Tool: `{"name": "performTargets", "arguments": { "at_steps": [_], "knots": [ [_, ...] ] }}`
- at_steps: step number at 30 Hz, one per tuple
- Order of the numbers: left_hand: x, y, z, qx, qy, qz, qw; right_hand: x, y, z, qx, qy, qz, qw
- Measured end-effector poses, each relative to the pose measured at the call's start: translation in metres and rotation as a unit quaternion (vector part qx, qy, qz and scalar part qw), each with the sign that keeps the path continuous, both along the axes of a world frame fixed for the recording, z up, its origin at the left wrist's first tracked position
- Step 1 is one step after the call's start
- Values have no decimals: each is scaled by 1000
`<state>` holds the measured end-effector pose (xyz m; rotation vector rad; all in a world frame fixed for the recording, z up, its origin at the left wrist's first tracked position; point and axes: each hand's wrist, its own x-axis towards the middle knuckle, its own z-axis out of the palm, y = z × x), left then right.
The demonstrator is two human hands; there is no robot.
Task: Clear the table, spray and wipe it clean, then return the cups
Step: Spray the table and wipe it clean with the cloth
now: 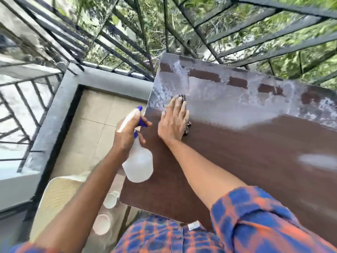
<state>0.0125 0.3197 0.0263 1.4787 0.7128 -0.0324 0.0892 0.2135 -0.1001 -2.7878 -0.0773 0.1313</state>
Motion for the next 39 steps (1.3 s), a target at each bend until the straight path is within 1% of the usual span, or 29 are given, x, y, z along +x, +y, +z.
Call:
{"name": "performTargets", "arguments": {
  "at_steps": [5,7,9,13,16,18,20,22,23,24,28,31,34,36,39],
  "knots": [
    [-17,26,-1,-10,-4,32,999,-5,52,-11,19,-32,113,993],
    [-24,33,-3,-14,-7,44,999,-3,61,-13,-3,-29,194,981],
    [-29,36,-5,-7,2,47,999,1,63,-15,-26,-20,264,964],
    [-37,41,-7,-5,20,48,999,6,52,-11,-33,14,359,933],
    [-37,38,-2,-15,19,55,998,-13,31,-3,-29,11,448,893],
    [-35,35,2,-45,15,72,996,-36,18,-3,-21,16,502,864],
    [-33,32,6,-74,1,75,994,-46,10,-7,-15,23,531,847],
    [-32,31,5,-74,-2,66,995,-35,7,-7,-10,30,553,832],
    [-32,31,6,-67,-3,64,996,-26,7,-8,-11,33,557,830],
    [-33,33,5,-55,-4,59,997,-16,7,-7,-13,33,548,836],
    [-37,38,5,-2,6,24,1000,36,3,-1,-12,37,429,902],
    [-46,42,7,4,8,32,999,54,10,7,-27,56,383,922],
    [-56,48,6,15,18,25,999,22,22,10,-29,45,354,934],
    [-64,48,5,14,19,27,999,-20,21,8,-12,31,385,922],
    [-71,48,2,-3,16,40,999,-94,2,1,30,1,476,879]
  ]
}}
